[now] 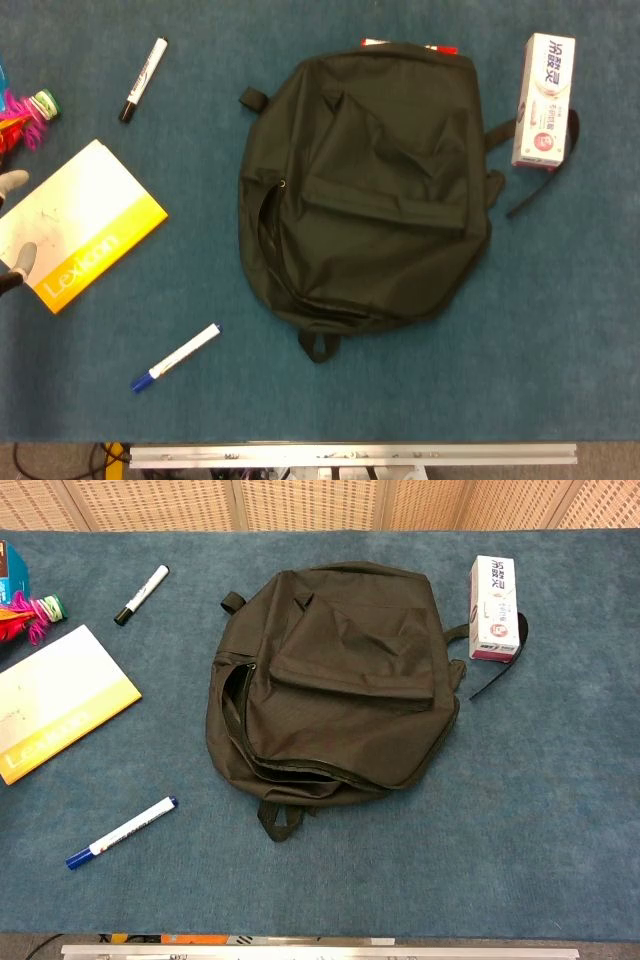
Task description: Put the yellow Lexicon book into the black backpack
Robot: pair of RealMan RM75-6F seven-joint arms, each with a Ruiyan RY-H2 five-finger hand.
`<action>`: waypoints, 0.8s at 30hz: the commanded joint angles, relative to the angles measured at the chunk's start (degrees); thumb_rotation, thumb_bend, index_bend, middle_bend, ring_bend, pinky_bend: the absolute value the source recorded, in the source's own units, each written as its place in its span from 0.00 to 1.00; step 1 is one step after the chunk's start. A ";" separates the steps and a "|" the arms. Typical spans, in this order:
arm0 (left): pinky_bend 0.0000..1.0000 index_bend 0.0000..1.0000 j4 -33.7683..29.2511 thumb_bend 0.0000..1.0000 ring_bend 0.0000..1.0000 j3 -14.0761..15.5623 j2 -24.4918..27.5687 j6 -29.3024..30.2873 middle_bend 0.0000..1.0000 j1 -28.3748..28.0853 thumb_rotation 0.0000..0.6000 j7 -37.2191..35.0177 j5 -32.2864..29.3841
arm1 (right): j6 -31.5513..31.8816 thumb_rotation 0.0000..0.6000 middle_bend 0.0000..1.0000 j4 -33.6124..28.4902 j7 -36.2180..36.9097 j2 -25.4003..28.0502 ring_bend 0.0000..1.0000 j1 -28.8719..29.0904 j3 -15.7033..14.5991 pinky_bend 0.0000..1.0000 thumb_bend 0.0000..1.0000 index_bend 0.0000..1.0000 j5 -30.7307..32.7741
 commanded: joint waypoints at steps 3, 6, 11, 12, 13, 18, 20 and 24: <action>0.10 0.22 0.12 0.27 0.08 0.03 -0.05 -0.34 0.11 -0.15 1.00 0.03 -0.14 | -0.16 1.00 0.36 0.12 0.02 -0.13 0.29 0.11 0.18 0.38 0.09 0.28 0.34; 0.10 0.22 0.10 0.27 0.08 0.09 0.04 -0.25 0.11 -0.07 1.00 0.00 -0.07 | 0.24 1.00 0.36 0.20 0.20 -0.22 0.29 0.13 0.49 0.38 0.09 0.28 0.40; 0.10 0.22 -0.12 0.27 0.08 0.14 0.29 0.20 0.11 0.18 1.00 -0.12 0.12 | 2.06 1.00 0.36 0.41 0.49 -0.47 0.29 -0.20 1.42 0.38 0.09 0.28 0.66; 0.10 0.22 -0.15 0.27 0.08 0.15 0.33 0.23 0.11 0.18 1.00 -0.13 0.19 | 2.39 1.00 0.36 0.43 0.53 -0.54 0.29 -0.28 1.61 0.38 0.09 0.28 0.76; 0.10 0.22 -0.21 0.27 0.08 0.17 0.39 0.28 0.11 0.20 1.00 -0.14 0.27 | 2.74 1.00 0.36 0.47 0.58 -0.64 0.29 -0.36 1.82 0.38 0.09 0.28 0.89; 0.10 0.22 -0.39 0.27 0.08 0.21 0.47 0.33 0.11 0.20 1.00 -0.09 0.44 | 3.06 1.00 0.36 0.57 0.90 -0.62 0.29 -0.53 2.04 0.38 0.09 0.28 1.15; 0.10 0.22 -0.48 0.27 0.08 0.27 0.51 0.30 0.11 0.19 1.00 -0.06 0.55 | 3.07 1.00 0.36 0.61 0.91 -0.62 0.29 -0.56 2.09 0.38 0.09 0.28 1.24; 0.10 0.22 -0.90 0.27 0.08 0.45 0.73 0.09 0.11 0.08 1.00 0.21 0.87 | 3.19 1.00 0.36 0.74 1.02 -0.69 0.29 -0.62 2.29 0.38 0.09 0.28 1.50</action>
